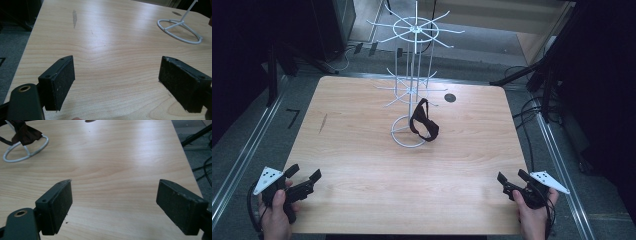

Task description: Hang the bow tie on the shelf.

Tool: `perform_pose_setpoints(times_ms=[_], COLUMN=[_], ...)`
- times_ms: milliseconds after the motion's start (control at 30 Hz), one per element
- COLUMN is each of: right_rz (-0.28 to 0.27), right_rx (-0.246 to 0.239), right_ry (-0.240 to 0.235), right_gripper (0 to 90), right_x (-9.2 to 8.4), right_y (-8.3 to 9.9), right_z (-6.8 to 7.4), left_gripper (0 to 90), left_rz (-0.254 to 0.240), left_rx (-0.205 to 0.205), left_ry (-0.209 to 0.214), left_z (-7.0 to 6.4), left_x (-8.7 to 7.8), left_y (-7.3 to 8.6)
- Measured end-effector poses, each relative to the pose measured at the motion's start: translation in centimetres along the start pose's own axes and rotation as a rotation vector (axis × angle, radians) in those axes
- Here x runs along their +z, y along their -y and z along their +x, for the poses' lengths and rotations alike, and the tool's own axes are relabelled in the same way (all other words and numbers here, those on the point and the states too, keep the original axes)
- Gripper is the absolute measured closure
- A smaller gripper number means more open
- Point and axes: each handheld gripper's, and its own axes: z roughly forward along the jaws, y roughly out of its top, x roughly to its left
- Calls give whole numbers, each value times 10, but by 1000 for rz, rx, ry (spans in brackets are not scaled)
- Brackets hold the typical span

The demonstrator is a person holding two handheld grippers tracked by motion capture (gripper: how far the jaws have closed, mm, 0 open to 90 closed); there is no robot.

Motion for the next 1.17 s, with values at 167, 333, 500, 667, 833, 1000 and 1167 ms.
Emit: perform_pose_setpoints(times_ms=[167,333,500,667,833,1000,1167], right_rz=[-1,9,20,31,39,26,21], right_rx=[16,20,34,40,75,81,57], right_ry=[23,40,56,66,54,54,63], right_gripper=[138,138,138,139,139,141,141], right_x=[-7,-14,-19,-24,-29,-31,-31], right_y=[6,12,21,27,31,35,35], right_z=[-11,-20,-29,-35,-38,-39,-36], left_gripper=[144,144,144,143,143,143,143], left_rz=[5,2,4,1,1,-1,3], left_rx=[5,4,5,0,-1,-2,1], left_ry=[-1,-2,-1,-2,-1,1,-1], left_z=[0,0,0,0,0,0,0], left_x=[0,0,0,0,0,0,0], left_y=[0,0,0,0,0,0,0])
